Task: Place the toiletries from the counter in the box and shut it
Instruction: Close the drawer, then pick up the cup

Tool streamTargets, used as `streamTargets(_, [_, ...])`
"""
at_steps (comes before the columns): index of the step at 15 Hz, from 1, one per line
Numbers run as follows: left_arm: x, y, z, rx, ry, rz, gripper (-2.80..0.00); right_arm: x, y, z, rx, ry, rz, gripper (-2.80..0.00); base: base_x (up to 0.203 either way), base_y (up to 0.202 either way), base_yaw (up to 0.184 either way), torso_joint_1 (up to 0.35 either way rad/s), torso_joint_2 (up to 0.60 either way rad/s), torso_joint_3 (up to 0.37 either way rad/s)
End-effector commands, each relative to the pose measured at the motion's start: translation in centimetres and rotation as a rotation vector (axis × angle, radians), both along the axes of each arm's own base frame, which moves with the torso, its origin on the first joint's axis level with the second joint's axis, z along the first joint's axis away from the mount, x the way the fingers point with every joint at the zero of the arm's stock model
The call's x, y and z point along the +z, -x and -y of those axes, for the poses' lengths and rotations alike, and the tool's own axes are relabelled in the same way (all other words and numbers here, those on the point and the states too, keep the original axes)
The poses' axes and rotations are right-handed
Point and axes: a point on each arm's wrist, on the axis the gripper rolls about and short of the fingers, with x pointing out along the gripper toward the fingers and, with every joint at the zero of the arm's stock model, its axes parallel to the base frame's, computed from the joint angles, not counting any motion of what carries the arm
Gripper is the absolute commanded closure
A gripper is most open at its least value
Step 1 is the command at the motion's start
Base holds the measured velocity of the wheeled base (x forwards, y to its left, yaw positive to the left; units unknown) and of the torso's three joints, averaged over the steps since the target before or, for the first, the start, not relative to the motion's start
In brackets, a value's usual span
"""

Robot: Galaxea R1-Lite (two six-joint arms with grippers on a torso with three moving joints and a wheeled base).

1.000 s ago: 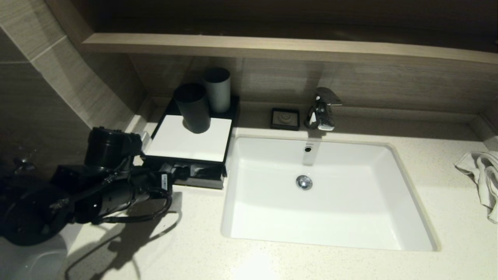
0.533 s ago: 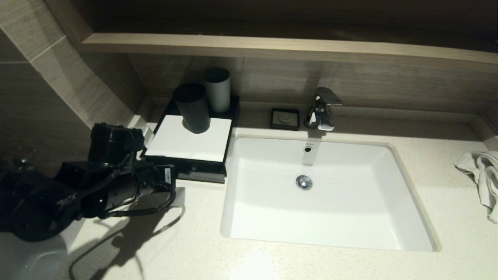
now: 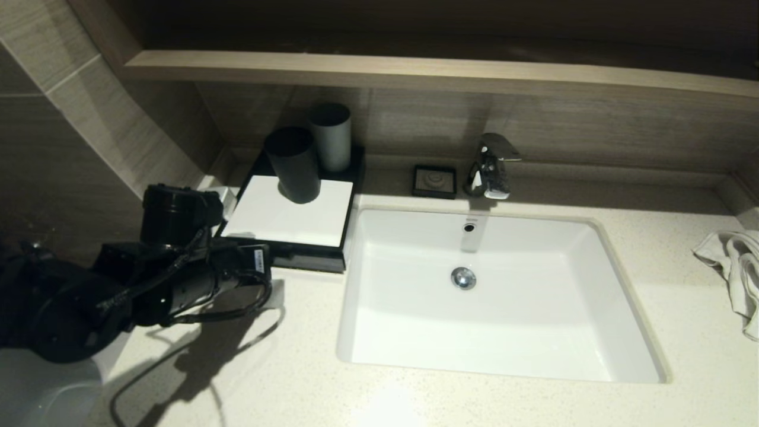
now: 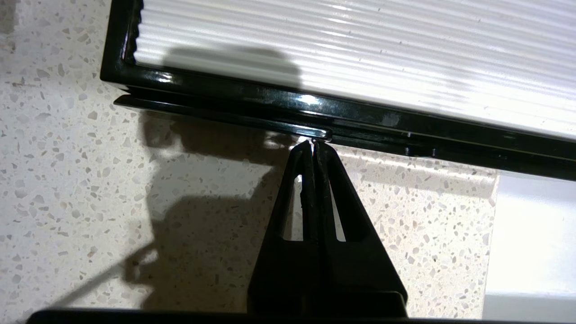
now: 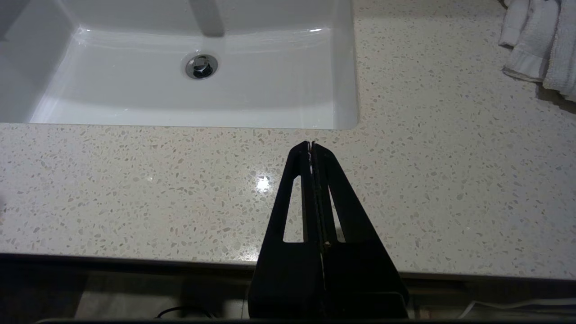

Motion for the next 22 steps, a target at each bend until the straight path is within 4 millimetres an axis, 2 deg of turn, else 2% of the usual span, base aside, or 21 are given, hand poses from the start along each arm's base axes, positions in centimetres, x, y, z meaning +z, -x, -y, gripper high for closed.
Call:
streamTargets(1, [0.0, -0.2, 0.1, 0.003, 0.005, 0.012, 0.00, 0.0, 0.0, 0.0, 0.000, 0.000, -0.001, 0.00, 0.000, 0.000, 0.000, 0.000, 0.00, 0.000])
streamTargets(6, [0.4, 0.4, -0.2, 0.011, 0.007, 0.032, 0.00, 0.0, 0.0, 0.0, 0.000, 0.000, -0.002, 0.00, 0.000, 0.000, 0.000, 0.000, 0.00, 0.000])
streamTargets(13, [-0.8, 2.9, -1.1, 0.010, -0.013, -0.014, 0.00, 0.0, 0.0, 0.0, 0.000, 0.000, -0.001, 0.00, 0.000, 0.000, 0.000, 0.000, 0.00, 0.000])
streamTargets(17, [0.9, 3.8, -1.4, 0.003, -0.006, 0.047, 0.00, 0.0, 0.0, 0.0, 0.000, 0.000, -0.002, 0.00, 0.000, 0.000, 0.000, 0.000, 0.00, 0.000])
streamTargets(22, [3.1, 3.2, -1.2, -0.007, 0.022, 0.169, 0.00, 0.0, 0.0, 0.0, 0.000, 0.000, -0.002, 0.00, 0.000, 0.000, 0.000, 0.000, 0.00, 0.000])
